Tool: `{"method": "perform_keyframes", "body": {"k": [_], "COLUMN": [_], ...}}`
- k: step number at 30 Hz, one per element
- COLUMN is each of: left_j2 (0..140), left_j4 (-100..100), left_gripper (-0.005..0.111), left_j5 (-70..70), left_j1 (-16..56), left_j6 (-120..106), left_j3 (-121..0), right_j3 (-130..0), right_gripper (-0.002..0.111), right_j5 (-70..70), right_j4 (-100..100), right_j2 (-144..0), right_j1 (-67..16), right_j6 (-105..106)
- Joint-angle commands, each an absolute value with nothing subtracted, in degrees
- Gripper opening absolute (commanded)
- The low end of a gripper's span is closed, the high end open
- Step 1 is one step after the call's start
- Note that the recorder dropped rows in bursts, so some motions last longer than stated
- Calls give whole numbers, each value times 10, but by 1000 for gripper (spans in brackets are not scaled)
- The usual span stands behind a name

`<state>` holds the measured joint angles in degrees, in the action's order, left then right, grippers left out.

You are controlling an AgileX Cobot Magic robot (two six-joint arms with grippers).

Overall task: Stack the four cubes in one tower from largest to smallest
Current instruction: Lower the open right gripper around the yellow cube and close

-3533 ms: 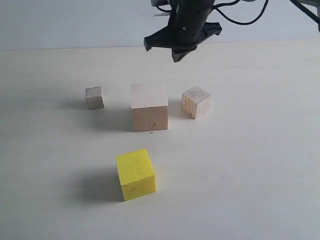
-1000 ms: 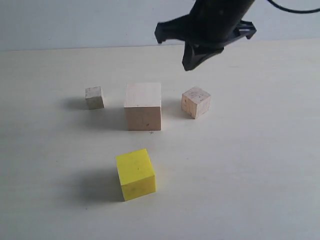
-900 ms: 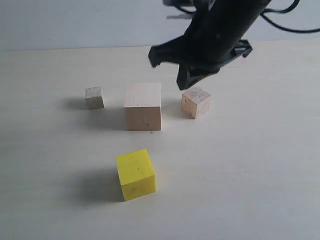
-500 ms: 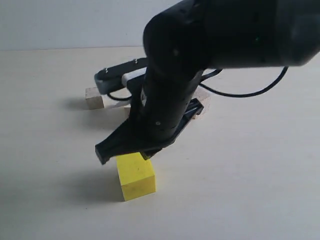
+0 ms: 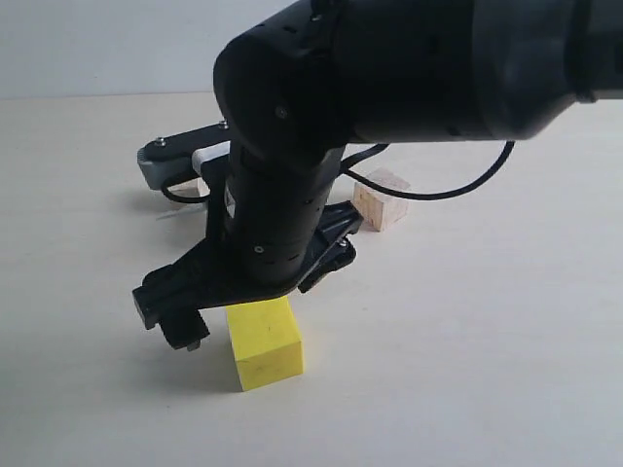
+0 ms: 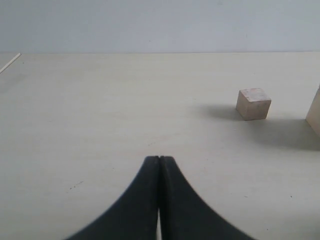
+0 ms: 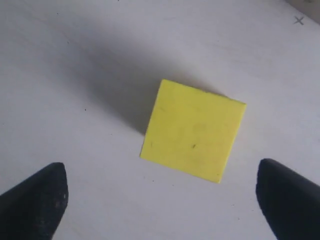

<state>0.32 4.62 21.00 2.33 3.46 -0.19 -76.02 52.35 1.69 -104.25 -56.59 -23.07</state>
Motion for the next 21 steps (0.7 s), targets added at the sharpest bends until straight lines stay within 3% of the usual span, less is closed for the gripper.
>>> {"method": "perform_keyframes", "body": {"k": [1, 21], "left_j2": [0, 0], "left_j4": [42, 42], "left_gripper": [0, 0], "left_j5": [206, 206], "left_j1": [28, 28], "left_j6": [34, 34], "left_j3": [0, 0], "right_j3": [-764, -764], "right_gripper": [105, 105], "right_j5": [518, 492], "right_j4": [19, -36], "right_j2": [-1049, -1125], "right_j1": [-566, -566], "right_j6": [-249, -330]}}
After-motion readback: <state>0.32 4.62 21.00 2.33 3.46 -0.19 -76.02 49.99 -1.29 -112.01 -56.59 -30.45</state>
